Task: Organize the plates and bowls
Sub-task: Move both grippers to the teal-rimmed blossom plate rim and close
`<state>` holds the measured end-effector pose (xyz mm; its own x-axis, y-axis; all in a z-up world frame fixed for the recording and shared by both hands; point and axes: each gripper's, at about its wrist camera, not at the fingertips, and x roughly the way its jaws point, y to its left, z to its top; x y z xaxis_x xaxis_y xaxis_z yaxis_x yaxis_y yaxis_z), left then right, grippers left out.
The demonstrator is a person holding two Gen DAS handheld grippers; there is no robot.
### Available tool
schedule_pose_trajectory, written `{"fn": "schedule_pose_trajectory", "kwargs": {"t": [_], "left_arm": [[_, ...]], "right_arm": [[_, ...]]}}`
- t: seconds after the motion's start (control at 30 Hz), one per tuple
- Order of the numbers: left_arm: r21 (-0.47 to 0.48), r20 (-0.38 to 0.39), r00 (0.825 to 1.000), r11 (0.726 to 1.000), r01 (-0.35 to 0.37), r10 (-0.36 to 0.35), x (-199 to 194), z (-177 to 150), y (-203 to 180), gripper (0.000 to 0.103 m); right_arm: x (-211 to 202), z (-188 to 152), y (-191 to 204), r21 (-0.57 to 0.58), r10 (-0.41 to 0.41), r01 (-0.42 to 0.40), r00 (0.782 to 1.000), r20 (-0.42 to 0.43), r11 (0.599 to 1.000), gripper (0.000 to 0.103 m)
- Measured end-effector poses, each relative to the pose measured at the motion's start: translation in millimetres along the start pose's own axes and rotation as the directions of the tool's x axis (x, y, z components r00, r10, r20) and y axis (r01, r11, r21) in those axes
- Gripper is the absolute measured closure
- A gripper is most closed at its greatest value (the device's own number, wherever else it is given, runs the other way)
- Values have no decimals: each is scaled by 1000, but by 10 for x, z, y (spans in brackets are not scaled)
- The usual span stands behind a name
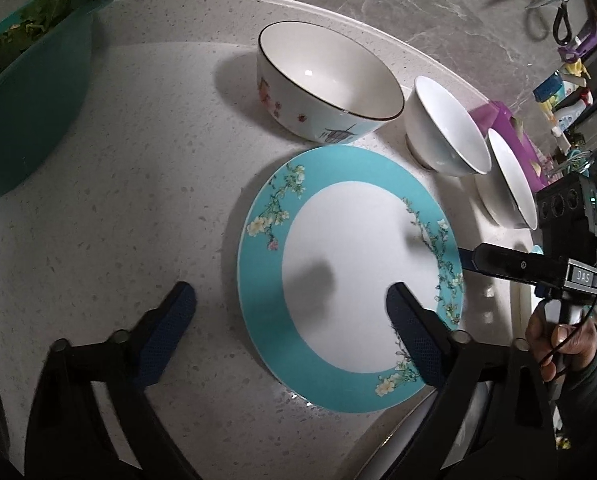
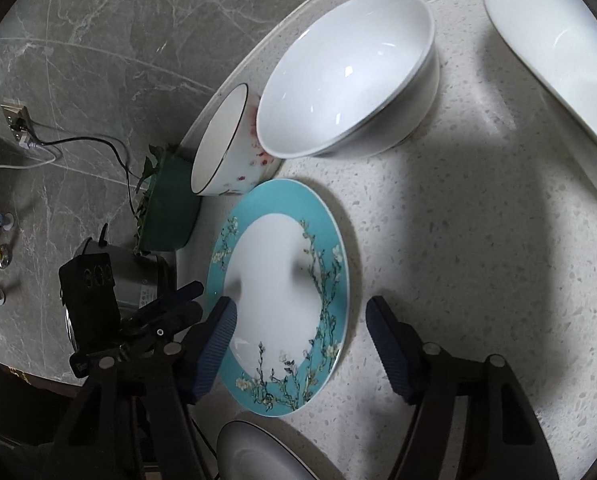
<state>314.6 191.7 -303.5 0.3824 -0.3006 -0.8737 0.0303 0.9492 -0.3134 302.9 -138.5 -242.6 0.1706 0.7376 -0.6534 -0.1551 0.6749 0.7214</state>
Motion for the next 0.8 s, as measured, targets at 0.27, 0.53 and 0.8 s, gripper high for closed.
{"fn": "schedule_pose_trajectory", "kwargs": {"t": [0.27,0.53,0.8], "left_arm": [[-2,-16,1000,1000,-1,1,69,-48,-3,57],[22,-18,996,996,-85,85,41,-66,-17,74],[49,-10,993,992,-120,121,44,-113,-87,76]], "right_arm": [[78,-1,34,-34,-91,91,996,-21,995,68],[98,50,91,-95,-219,215,975,-32,972,90],[95,55,144,-116,-274,273,962,0,955,89]]}}
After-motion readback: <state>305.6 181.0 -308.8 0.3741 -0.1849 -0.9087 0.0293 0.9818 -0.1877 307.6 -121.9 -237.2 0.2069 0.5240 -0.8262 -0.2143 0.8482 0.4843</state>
